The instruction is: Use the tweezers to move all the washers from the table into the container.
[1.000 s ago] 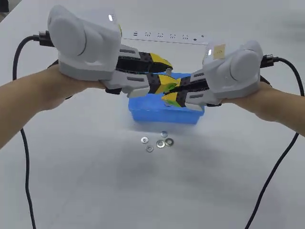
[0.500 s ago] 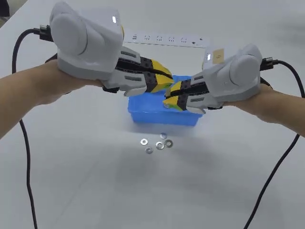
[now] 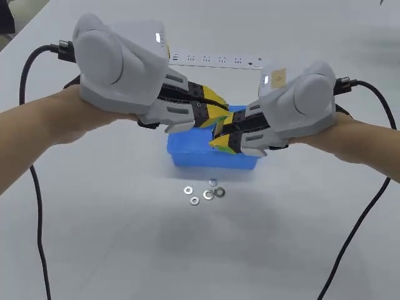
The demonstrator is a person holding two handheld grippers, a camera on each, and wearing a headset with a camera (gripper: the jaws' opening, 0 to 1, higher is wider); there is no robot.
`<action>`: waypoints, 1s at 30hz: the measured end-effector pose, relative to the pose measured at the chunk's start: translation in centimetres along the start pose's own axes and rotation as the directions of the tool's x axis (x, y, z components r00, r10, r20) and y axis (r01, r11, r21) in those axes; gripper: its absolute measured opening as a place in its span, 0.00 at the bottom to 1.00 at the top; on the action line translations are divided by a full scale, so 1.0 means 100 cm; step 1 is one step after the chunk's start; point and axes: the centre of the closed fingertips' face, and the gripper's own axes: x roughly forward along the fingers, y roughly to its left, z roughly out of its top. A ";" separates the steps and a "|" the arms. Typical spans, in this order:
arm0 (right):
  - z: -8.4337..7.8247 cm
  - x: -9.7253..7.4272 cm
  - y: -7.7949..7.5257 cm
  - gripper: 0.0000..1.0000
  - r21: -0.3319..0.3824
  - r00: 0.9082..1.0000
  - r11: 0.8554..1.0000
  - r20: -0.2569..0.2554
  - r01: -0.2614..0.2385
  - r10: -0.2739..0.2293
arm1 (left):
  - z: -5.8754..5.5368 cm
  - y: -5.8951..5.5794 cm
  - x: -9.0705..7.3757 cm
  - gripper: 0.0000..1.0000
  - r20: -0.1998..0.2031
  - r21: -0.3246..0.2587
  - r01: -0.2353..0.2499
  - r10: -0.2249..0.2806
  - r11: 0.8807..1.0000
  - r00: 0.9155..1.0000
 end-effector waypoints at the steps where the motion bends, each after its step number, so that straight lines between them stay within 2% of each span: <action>1: 0.001 -0.001 0.001 0.18 -0.002 1.000 1.000 -0.001 0.002 -0.002 | 0.001 0.000 -0.001 0.05 0.003 -0.002 -0.004 0.004 1.000 1.000; 7: -0.006 -0.004 0.011 0.29 -0.046 0.998 0.999 -0.055 -0.002 -0.001 | 0.006 0.002 -0.015 0.05 0.011 -0.006 -0.033 0.034 0.999 0.999; 13: -0.021 -0.015 0.025 0.32 -0.048 0.993 0.999 -0.119 -0.002 -0.004 | 0.007 -0.009 -0.031 0.05 0.015 -0.021 -0.047 0.048 0.999 0.999; 19: -0.032 -0.029 0.040 0.35 -0.005 0.992 1.000 -0.125 0.005 -0.006 | -0.001 -0.024 -0.045 0.05 0.012 -0.050 -0.066 0.067 0.997 0.998; 22: -0.039 -0.036 0.047 0.37 0.022 0.992 0.999 -0.127 0.025 -0.022 | -0.005 -0.037 -0.048 0.05 0.027 -0.075 -0.075 0.077 0.994 0.997; 30: -0.050 -0.047 0.066 0.52 0.114 0.996 0.992 -0.078 0.060 -0.051 | -0.019 -0.067 -0.046 0.05 0.022 -0.094 -0.067 0.069 0.993 0.997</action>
